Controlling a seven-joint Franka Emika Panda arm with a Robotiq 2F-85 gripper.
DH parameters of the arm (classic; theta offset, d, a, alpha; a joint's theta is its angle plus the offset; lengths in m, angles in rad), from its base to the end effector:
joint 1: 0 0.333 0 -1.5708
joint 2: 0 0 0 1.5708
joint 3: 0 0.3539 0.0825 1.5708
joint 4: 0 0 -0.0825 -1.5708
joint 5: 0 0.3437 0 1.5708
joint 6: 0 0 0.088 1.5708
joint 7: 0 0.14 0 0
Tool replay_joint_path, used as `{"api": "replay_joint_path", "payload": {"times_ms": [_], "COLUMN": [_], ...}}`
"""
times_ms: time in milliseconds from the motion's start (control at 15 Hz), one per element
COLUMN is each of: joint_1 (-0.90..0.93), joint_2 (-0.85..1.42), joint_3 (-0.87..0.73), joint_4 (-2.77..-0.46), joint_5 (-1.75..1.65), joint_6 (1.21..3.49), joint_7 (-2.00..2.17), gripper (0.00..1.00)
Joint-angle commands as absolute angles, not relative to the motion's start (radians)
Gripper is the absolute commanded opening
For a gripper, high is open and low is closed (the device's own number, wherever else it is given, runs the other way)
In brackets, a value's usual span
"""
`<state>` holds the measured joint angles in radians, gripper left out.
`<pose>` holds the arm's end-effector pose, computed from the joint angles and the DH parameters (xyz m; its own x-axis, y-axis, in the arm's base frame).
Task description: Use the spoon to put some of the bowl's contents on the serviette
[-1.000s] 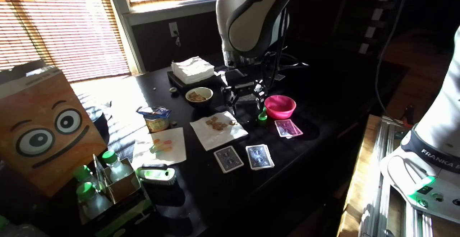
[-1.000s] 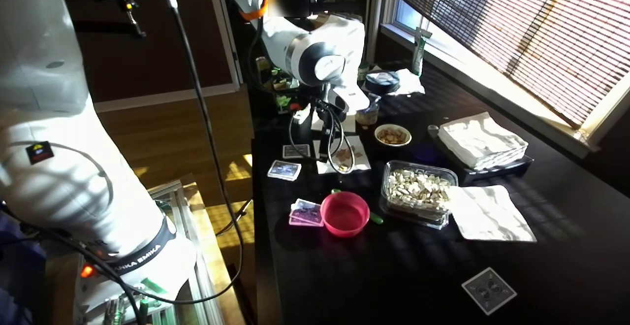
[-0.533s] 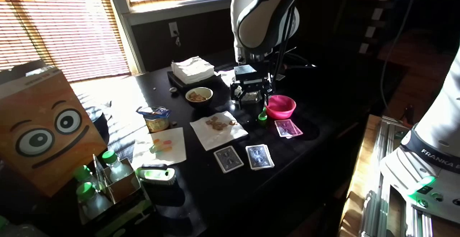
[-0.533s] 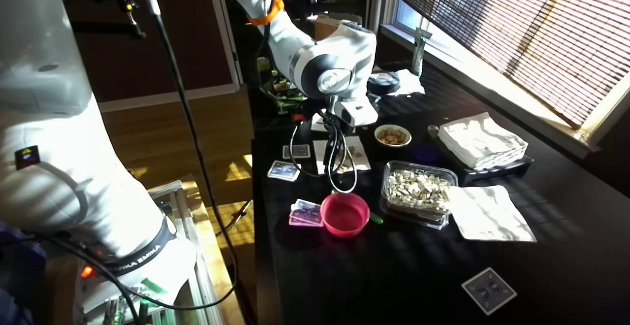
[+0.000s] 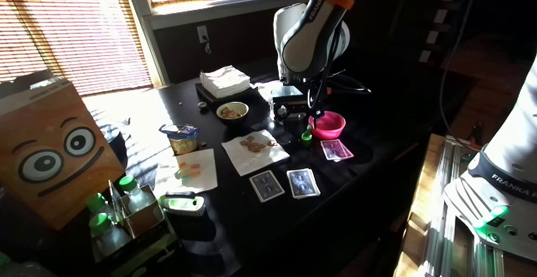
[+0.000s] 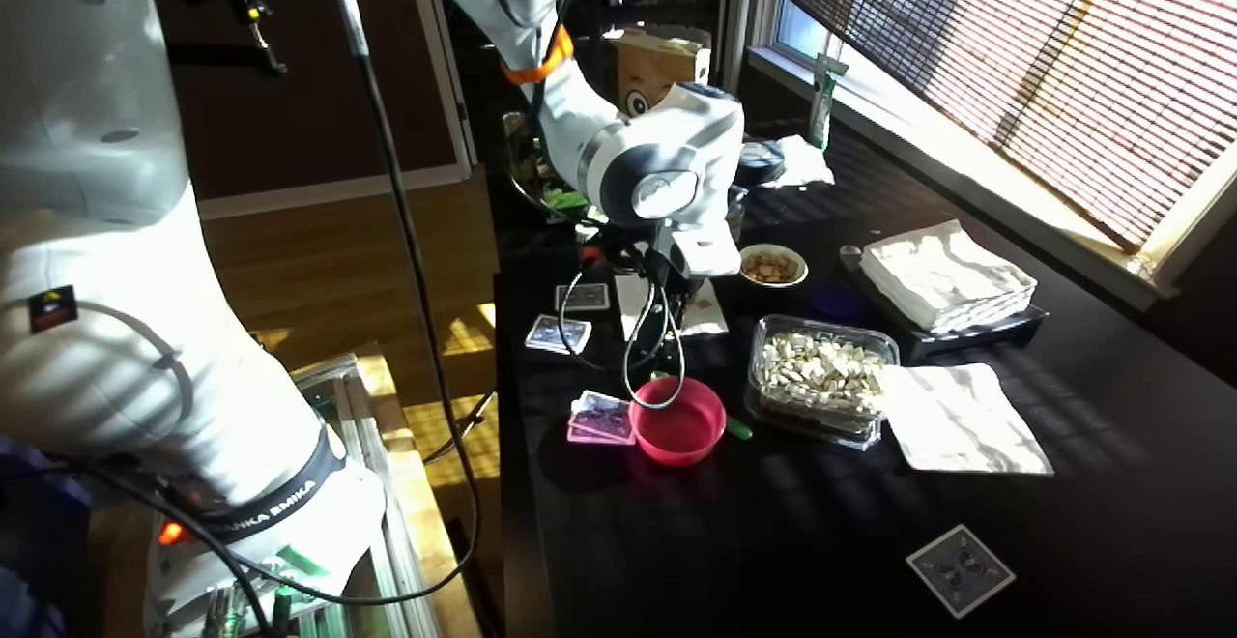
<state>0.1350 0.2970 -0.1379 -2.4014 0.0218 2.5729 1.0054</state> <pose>0.4745 -0.0029 0.2236 0.5176 -0.8547 -0.0392 -0.8468 -0.5183 0.1193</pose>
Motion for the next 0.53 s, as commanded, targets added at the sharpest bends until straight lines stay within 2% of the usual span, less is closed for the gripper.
{"api": "replay_joint_path", "payload": {"times_ms": [0, 467], "joint_1": [0.147, 0.163], "joint_2": [0.331, 0.37], "joint_3": [-0.164, -0.2], "joint_4": [-2.397, -2.387], "joint_5": [-0.041, -0.057], "joint_6": [2.653, 2.698], "joint_7": [1.09, 1.117], "gripper": [1.0, 1.0]}}
